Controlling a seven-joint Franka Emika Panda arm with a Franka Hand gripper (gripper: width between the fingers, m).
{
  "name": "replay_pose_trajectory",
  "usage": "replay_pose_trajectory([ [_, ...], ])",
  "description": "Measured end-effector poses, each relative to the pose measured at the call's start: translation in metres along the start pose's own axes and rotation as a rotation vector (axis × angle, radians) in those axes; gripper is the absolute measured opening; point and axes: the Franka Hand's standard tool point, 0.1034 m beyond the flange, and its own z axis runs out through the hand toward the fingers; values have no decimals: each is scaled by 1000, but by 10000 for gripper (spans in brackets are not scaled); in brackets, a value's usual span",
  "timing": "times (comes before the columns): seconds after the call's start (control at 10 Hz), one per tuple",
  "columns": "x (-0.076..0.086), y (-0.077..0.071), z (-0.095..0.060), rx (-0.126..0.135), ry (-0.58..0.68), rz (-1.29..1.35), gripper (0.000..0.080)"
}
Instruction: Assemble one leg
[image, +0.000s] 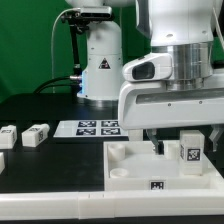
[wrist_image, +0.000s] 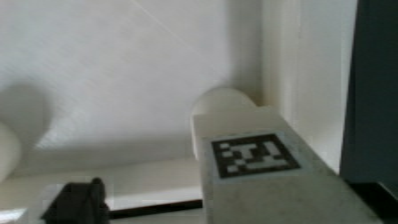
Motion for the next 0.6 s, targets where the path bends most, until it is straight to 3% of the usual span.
replay_pose_trajectory([
  [0.2, 0, 0, 0, 0, 0, 0, 385],
  [0.3, 0, 0, 0, 0, 0, 28, 385],
  [0.4, 0, 0, 0, 1, 0, 42, 288],
  [0.6, -1, -1, 0, 8, 10, 291, 288],
])
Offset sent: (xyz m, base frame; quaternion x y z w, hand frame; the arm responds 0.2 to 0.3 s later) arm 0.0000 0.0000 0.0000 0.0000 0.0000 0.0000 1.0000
